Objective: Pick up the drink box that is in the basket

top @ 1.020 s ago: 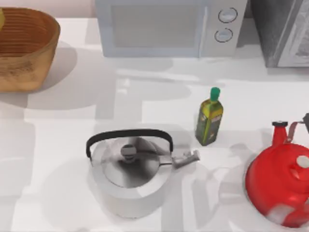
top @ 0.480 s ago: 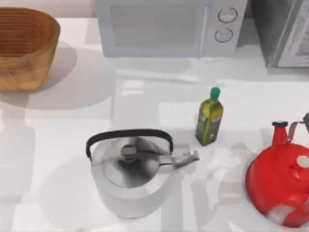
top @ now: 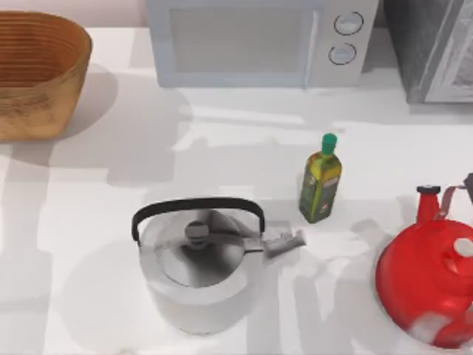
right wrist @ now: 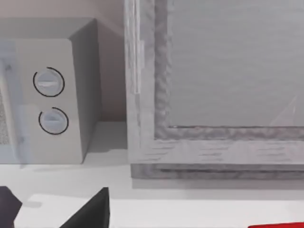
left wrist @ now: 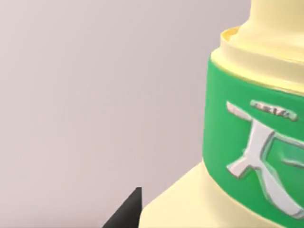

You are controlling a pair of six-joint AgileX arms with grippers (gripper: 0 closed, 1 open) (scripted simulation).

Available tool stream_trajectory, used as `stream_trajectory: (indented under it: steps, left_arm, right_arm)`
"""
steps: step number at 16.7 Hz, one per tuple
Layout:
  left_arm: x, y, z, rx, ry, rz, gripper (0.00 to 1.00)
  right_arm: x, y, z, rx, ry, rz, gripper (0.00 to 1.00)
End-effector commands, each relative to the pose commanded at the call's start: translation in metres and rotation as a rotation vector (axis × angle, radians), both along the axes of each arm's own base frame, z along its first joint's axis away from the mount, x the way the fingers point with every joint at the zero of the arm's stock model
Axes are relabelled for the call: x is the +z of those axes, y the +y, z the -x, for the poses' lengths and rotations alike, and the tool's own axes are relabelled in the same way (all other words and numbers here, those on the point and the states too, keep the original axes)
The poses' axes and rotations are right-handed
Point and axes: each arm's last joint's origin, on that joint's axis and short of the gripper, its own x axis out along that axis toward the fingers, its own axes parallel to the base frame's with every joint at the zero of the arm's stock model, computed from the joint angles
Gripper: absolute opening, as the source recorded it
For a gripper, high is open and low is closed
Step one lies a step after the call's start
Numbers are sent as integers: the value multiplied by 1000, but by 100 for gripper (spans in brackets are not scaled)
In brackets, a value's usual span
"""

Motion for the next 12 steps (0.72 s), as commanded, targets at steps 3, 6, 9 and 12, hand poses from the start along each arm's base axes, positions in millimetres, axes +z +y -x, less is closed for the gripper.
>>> stream_trajectory:
  steps: [3,6,9,12]
  left_arm:
    - [7,-13,66,-3,-33,-4,0]
    - [-7,-23,133,-2,-71,-9,0]
    - [-41,-29,183,3,-100,-13,0]
    - [-84,-31,208,10,-96,-15,0]
  right_arm:
    - [0,0,0,0,0,0,100]
    - [0,0,0,0,0,0,100]
    - [0,0,0,0,0,0,100]
    - [0,0,0,0,0,0,100]
